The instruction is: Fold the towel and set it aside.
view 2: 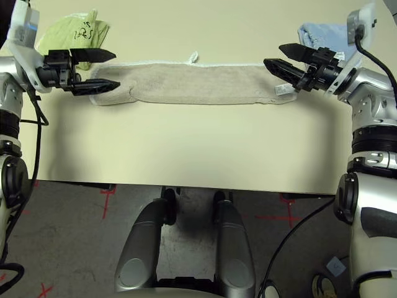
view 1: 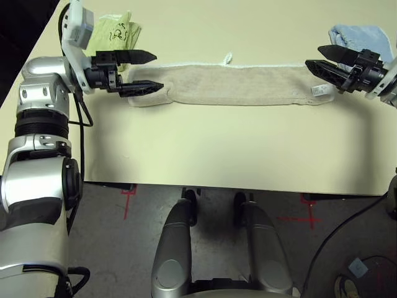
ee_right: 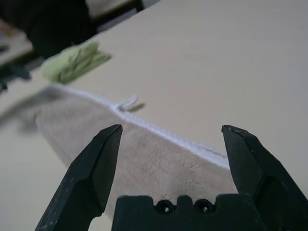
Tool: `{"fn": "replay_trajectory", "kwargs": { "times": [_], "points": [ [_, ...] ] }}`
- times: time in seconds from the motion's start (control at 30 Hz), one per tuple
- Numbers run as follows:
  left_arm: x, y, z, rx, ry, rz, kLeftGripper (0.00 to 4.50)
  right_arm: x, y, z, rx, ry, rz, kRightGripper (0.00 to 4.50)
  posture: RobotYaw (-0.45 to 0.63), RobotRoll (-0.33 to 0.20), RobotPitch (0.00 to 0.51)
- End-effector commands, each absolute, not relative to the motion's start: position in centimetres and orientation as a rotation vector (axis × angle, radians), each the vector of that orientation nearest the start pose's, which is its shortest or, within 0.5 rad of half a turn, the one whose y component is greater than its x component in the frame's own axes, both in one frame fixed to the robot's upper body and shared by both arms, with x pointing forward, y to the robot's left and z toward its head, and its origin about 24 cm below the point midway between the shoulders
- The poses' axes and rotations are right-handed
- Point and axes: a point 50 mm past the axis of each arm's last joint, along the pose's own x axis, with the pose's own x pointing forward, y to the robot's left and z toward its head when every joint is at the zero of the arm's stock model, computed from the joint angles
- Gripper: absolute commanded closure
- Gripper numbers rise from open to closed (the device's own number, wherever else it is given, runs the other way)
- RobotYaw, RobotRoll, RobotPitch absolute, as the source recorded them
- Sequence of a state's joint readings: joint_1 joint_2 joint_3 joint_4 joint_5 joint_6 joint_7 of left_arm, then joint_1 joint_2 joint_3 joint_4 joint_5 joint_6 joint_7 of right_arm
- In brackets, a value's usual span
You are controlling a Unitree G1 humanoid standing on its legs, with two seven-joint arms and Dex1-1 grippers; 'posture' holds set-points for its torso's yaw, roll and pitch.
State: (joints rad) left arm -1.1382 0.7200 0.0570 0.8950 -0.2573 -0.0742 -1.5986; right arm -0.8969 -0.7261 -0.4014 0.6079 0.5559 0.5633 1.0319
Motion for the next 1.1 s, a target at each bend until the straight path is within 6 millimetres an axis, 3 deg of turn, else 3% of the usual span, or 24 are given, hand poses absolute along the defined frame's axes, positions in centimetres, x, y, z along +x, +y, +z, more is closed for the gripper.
{"fn": "replay_trajectory", "kwargs": {
  "times": [0.03,0.2,0.5,0.73,1.1],
  "points": [
    [34.9,24.0,25.9,0.517,-0.138,-1.286,0.0,31.8,-30.5,24.6,0.463,-0.097,0.635,0.02,-0.02,0.0,0.382],
    [34.7,23.4,25.1,0.532,-0.125,-1.315,0.0,29.9,-30.3,22.9,0.586,0.099,0.568,0.02,-0.02,0.0,0.382],
    [34.4,22.9,25.2,0.524,-0.124,-1.332,0.0,27.4,-30.7,20.5,0.809,0.151,0.432,0.02,-0.02,0.0,0.389],
    [34.4,22.6,25.5,0.525,-0.123,-1.342,0.0,27.8,-30.0,19.7,0.859,0.197,0.379,0.02,-0.02,0.0,0.391],
    [34.4,22.6,25.6,0.532,-0.116,-1.341,0.0,30.4,-28.2,18.5,0.894,0.208,0.315,0.02,-0.01,0.0,0.394]
  ]
}}
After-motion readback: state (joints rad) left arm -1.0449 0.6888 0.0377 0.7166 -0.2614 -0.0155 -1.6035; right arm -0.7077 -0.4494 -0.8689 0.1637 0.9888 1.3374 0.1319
